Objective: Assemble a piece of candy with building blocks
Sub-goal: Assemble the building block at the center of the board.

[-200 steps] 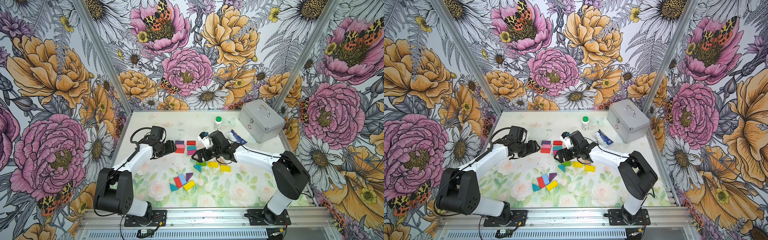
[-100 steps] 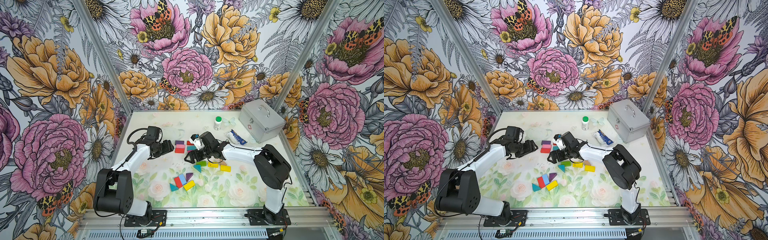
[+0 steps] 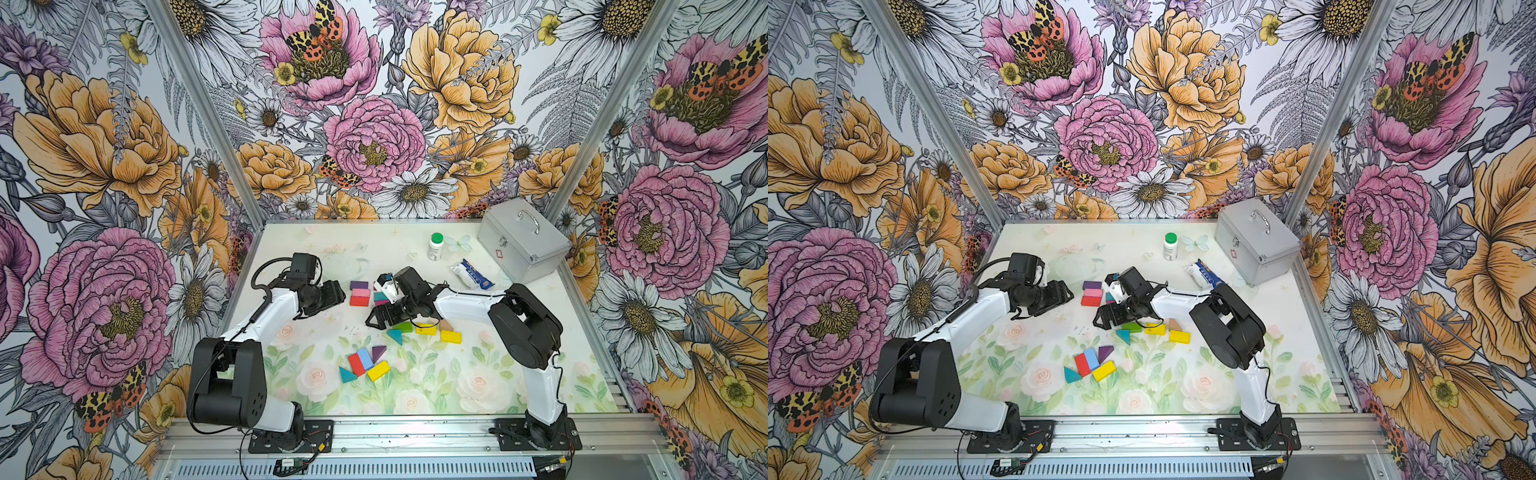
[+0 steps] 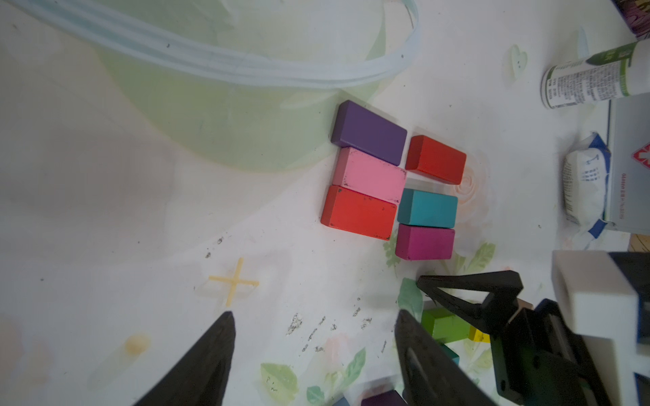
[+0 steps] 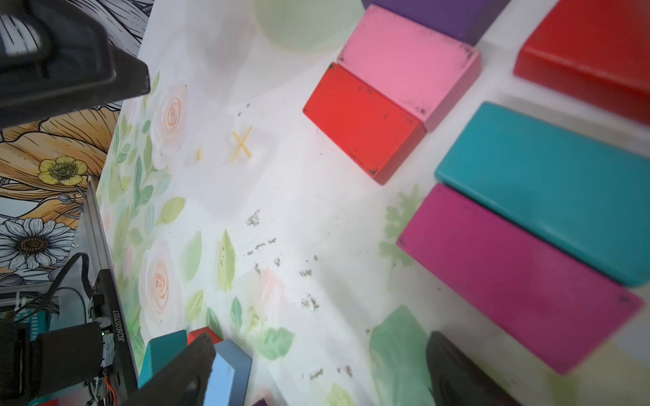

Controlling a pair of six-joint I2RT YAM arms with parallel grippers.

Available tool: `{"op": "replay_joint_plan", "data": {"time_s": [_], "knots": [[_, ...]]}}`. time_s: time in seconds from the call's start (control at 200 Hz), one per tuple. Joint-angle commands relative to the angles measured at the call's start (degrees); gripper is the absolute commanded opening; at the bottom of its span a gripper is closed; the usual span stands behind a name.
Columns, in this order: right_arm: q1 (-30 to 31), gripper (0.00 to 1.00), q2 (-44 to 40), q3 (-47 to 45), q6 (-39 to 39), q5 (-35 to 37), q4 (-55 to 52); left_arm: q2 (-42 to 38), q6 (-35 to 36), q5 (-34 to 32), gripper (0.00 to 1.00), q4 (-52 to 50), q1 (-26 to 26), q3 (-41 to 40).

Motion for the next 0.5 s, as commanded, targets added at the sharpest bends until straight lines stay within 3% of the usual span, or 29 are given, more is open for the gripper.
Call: {"op": "replay_joint_plan", "data": {"time_s": [0.0,0.495], "knots": [[0.21,0.95,1.96,1.91,-0.12,0.76,0.88,-1.35,1.33,0.65,0.72,-0.16,0.37,-0.45],[-0.62,0.94,4.55,4.55,-0.43,2.51,0.76,-1.35,1.34,1.05,0.72,-0.09,0.3,-0.45]]}}
